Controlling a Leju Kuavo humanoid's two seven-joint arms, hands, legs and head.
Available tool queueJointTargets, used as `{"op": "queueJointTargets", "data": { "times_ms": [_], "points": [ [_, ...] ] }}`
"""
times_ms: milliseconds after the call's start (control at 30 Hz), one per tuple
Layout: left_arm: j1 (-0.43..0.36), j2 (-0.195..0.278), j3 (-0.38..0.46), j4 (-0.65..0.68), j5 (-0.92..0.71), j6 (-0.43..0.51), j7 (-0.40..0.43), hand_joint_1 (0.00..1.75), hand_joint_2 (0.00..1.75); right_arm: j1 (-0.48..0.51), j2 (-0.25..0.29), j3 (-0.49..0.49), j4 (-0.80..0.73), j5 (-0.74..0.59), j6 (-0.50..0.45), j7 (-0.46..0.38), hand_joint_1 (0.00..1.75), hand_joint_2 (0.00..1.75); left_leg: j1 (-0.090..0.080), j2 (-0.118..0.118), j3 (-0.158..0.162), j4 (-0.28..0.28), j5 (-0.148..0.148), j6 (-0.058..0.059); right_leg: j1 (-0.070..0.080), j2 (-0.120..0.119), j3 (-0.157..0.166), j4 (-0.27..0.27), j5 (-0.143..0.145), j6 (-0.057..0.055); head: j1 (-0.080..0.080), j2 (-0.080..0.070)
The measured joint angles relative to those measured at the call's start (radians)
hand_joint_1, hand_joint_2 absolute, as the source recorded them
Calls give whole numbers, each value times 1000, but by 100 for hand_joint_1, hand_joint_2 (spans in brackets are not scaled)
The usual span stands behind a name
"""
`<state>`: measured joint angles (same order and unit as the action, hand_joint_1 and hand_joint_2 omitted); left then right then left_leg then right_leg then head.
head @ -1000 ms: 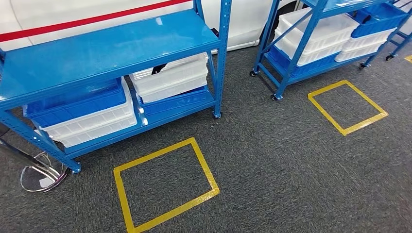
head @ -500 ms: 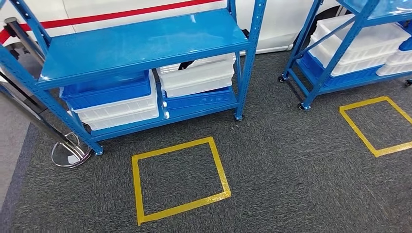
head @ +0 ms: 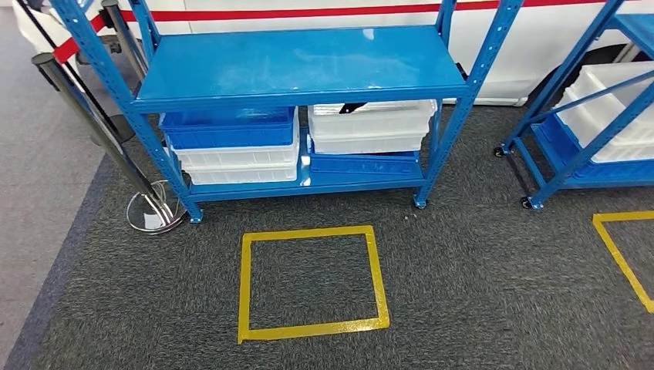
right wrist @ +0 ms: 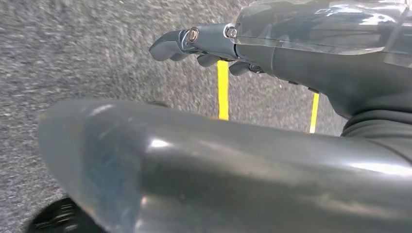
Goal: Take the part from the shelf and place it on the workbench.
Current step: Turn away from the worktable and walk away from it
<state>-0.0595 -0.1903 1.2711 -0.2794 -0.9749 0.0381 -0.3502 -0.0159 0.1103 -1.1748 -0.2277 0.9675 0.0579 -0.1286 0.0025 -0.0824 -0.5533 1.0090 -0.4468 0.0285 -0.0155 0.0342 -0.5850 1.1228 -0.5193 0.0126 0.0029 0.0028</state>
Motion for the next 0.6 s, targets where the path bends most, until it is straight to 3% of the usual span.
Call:
{"op": "queueJointTargets", "data": {
  "times_ms": [33,100,167,233,300,367,400,433,533,600],
  "points": [
    [0,-1,0,0,0,0,0,0,0,0,0,0,0,0,0,0,0,0,-1,-12,-2,4,-2,-4,0,19,21,-55,24,-3,0,0],
    [-1,-2,0,0,0,0,0,0,0,0,-1,0,0,1,0,0,0,0,0,-31,-8,7,-2,-14,2,38,37,-97,32,-7,0,0],
    [2,-2,0,0,-1,0,0,0,0,-3,-1,0,0,2,0,0,0,0,1,-39,-12,6,-1,-25,1,16,40,-103,36,-15,-1,0],
    [3,-1,0,0,-3,0,0,0,0,-2,0,0,0,5,-1,1,0,0,-2,1,-28,40,-26,-34,-4,-10,45,-112,39,-28,-6,0],
    [-1,-1,0,0,-3,-1,0,0,0,2,0,-4,0,1,-4,1,0,0,-1,55,-79,149,-89,-41,-5,-34,47,-116,38,-37,-12,0],
    [-2,-1,0,0,-3,-6,0,0,0,3,0,-11,0,-5,-10,2,0,0,5,71,-137,271,-139,-49,-3,-54,46,-116,36,-38,-13,0],
    [0,-1,0,0,-3,-9,0,0,0,3,0,-15,0,-6,-12,2,0,0,8,74,-146,293,-138,-51,-3,-62,47,-116,34,-37,-13,0],
    [2,-1,0,0,-3,-12,0,0,0,2,0,-17,0,-6,-13,2,0,0,11,76,-133,273,-118,-53,-3,-68,49,-115,32,-35,-13,0],
    [3,-1,0,0,-7,-15,0,0,0,0,0,-21,0,-7,-13,2,0,0,11,90,-26,75,-31,-47,-3,-79,60,-114,25,-24,-13,0],
    [2,-1,0,0,-10,-15,1,0,0,-2,0,-24,0,-7,-12,2,0,0,6,97,7,9,-22,-36,1,-82,64,-113,21,-12,-12,0]
  ]
}}
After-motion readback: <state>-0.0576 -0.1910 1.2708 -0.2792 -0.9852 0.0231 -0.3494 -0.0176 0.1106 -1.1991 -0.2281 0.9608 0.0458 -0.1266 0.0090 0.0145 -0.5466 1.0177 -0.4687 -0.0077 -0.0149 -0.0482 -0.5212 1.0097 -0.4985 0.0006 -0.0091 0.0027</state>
